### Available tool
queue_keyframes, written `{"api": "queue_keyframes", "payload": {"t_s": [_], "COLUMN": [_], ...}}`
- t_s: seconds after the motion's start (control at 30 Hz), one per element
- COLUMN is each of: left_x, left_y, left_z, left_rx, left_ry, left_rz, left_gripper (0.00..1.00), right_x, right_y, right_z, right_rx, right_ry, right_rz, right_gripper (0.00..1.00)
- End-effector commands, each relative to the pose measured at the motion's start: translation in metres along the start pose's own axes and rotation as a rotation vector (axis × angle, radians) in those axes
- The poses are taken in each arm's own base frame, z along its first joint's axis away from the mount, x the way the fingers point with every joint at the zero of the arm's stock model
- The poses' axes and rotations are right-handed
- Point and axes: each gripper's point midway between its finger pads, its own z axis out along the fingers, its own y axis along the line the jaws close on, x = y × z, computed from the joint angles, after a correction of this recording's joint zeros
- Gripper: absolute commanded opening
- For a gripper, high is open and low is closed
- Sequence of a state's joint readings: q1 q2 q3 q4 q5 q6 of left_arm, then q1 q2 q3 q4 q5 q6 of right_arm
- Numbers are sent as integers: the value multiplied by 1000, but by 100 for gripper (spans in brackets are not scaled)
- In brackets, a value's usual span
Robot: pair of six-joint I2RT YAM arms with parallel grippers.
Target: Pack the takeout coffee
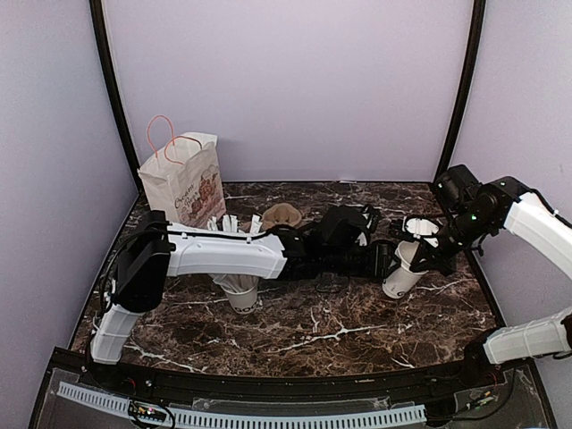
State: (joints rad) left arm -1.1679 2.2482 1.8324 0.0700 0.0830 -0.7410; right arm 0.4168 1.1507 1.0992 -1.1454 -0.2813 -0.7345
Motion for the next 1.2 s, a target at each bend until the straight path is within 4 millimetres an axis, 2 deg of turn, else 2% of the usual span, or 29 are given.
{"api": "queue_keyframes", "payload": {"t_s": [0.0,0.63,1.17], "left_x": [-3,22,28], "left_y": [-9,24,37], "left_z": [4,31,33], "left_rx": [28,-47,-91], "left_ry": [-7,38,53], "left_rz": [-10,-11,15], "left_gripper": [57,56,56], "right_x": [-12,-15,-19], "right_y": [0,4,-10], "right_z": [-3,-14,-33], "right_rx": [9,25,90], "right_ry": [-55,-85,-84], "right_rz": [-12,-24,-18], "right_gripper": [0,0,0]}}
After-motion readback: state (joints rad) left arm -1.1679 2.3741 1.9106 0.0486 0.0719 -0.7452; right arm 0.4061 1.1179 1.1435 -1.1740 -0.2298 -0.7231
